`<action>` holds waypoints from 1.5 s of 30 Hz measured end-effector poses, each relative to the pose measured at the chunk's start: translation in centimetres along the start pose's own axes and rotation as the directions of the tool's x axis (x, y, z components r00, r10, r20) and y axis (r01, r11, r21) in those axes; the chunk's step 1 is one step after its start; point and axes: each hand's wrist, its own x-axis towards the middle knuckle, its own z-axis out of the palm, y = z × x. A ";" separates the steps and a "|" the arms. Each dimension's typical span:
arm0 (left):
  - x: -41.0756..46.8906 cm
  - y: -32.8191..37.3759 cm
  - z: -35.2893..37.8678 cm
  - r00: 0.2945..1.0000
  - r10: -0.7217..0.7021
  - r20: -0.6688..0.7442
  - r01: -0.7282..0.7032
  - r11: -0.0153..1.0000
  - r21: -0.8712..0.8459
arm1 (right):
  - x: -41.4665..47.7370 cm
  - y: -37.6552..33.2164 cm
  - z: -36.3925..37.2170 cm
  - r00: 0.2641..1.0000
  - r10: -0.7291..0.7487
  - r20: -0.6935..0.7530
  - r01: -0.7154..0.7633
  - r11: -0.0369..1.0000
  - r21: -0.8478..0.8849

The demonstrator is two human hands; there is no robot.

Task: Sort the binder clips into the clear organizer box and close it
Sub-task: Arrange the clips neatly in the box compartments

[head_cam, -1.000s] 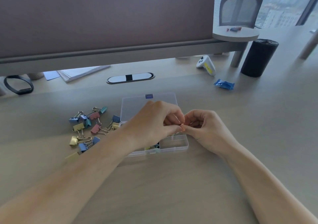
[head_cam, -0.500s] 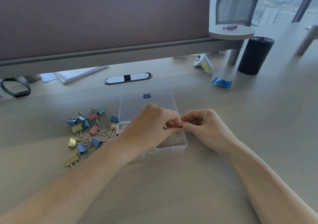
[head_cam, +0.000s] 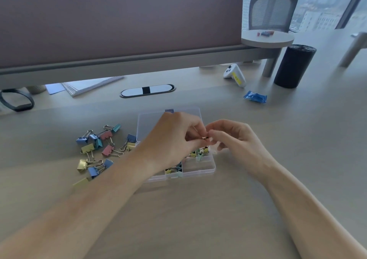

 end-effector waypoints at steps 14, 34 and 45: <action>0.3 0.6 0.6 0.999 -0.033 0.041 0.032 0.999 0.022 | -0.5 0.5 -0.7 0.989 -0.139 0.055 0.147 0.972 -0.186; 0.6 -0.7 0.6 0.990 -0.066 0.128 0.059 0.996 0.061 | -0.5 1.0 -0.7 0.983 -0.180 0.045 0.186 0.949 -0.253; 0.9 -0.7 0.1 0.977 -0.090 0.192 0.083 0.995 0.048 | -0.9 0.6 -0.6 0.966 -0.250 0.060 0.255 0.901 -0.352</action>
